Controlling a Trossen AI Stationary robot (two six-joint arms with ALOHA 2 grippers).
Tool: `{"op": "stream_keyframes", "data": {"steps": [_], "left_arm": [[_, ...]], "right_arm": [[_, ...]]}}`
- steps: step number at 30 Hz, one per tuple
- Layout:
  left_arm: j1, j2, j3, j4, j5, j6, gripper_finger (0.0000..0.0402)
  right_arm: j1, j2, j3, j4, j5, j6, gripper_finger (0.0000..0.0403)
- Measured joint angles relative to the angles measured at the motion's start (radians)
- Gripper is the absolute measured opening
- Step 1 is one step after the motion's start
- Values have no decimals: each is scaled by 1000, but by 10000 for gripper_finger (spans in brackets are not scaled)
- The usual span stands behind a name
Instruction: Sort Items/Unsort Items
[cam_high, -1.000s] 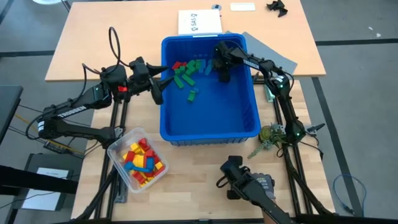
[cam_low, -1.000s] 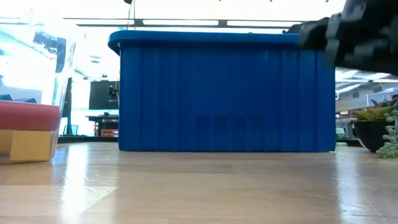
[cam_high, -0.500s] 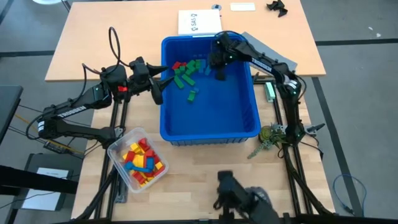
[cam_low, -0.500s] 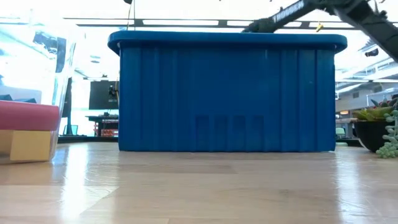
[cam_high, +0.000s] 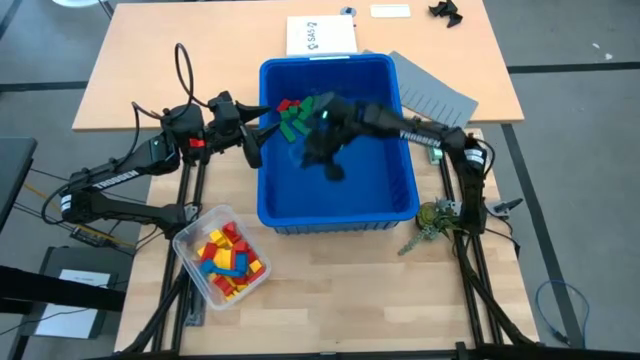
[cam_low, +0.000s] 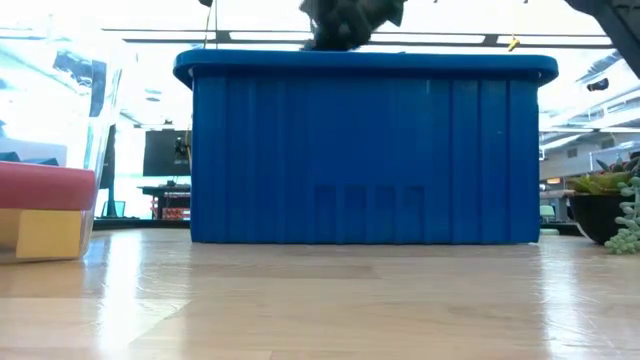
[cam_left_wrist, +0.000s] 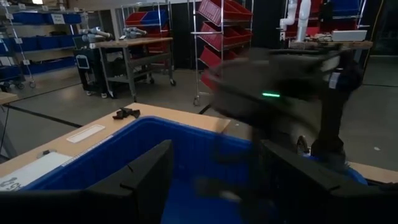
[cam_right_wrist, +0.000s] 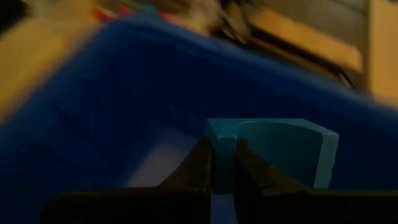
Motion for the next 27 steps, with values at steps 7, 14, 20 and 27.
{"op": "stream_keyframes", "data": {"steps": [7,14,20,27], "left_arm": [[0,0,0,0,0,0,248],[0,0,0,-1,0,0,248],[0,0,0,0,0,0,248],[0,0,0,0,0,0,248]], "right_arm": [[215,0,-22,213,1,40,31],[342,85,-22,523,30,110,31],[384,187,-22,782,110,206,36],[405,272,-21,948,128,286,60]]}}
